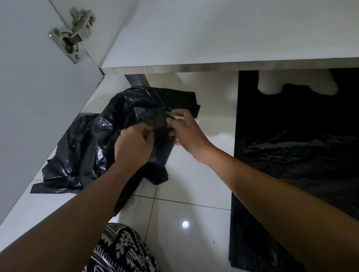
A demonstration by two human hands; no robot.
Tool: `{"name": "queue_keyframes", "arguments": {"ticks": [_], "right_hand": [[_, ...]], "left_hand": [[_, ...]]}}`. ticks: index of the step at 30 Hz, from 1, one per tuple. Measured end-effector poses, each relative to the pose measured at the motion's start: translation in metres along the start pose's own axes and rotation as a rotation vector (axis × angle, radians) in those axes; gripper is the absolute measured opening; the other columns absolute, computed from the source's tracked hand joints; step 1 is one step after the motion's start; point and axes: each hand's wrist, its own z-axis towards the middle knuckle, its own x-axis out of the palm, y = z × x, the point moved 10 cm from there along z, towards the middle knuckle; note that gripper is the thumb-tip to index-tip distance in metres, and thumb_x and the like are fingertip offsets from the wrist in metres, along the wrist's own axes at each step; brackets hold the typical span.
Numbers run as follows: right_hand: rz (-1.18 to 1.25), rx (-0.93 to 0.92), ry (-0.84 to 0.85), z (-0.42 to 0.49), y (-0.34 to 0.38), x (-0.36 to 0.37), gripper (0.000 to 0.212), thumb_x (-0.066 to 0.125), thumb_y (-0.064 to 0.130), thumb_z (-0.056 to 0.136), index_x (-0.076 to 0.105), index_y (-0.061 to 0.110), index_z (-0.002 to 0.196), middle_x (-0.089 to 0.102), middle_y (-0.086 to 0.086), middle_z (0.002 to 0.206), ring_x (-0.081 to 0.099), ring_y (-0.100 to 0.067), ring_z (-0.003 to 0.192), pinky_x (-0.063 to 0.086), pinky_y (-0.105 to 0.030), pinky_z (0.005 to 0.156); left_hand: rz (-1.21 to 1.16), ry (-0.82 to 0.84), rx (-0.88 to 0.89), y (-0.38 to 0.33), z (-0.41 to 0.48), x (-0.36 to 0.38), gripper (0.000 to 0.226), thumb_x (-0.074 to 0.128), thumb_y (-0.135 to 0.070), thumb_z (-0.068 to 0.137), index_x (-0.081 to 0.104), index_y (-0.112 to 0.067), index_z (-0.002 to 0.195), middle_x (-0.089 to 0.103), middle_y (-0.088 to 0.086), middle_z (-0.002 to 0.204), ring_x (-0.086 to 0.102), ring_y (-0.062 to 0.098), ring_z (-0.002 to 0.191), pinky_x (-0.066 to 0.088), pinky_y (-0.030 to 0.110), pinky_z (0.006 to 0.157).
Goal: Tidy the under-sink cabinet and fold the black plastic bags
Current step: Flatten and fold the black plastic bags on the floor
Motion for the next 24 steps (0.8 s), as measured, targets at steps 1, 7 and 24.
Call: {"name": "queue_keyframes", "arguments": {"ticks": [1, 7, 24], "right_hand": [[0.035, -0.001, -0.015, 0.002, -0.003, 0.0, 0.041, 0.054, 0.036, 0.096, 0.038, 0.03, 0.133, 0.061, -0.003, 0.117, 0.062, -0.019, 0.105, 0.051, -0.035, 0.09], [0.035, 0.062, 0.068, 0.014, -0.025, 0.022, 0.076, 0.051, 0.065, 0.083, 0.019, 0.043, 0.149, 0.045, 0.008, 0.146, 0.047, -0.017, 0.131, 0.037, -0.041, 0.112], [-1.252, -0.597, -0.056, -0.002, 0.021, 0.043, 0.058, 0.056, 0.031, 0.095, 0.033, 0.035, 0.149, 0.05, 0.006, 0.14, 0.04, -0.023, 0.125, 0.034, -0.042, 0.096]], "left_hand": [[-0.045, -0.039, 0.031, -0.002, 0.001, -0.007, 0.013, 0.064, -0.021, 0.094, 0.072, -0.015, 0.102, 0.072, 0.003, 0.091, 0.06, 0.017, 0.076, 0.041, 0.027, 0.071], [-0.198, -0.125, 0.054, 0.001, 0.001, -0.031, 0.004, 0.065, -0.016, 0.094, 0.062, -0.018, 0.092, 0.063, -0.008, 0.082, 0.061, 0.01, 0.074, 0.047, 0.017, 0.067], [0.301, -0.134, -0.153, 0.044, 0.002, -0.044, 0.065, 0.072, -0.031, 0.086, 0.046, -0.026, 0.146, 0.046, 0.008, 0.146, 0.038, 0.034, 0.132, 0.029, 0.055, 0.104]]}}
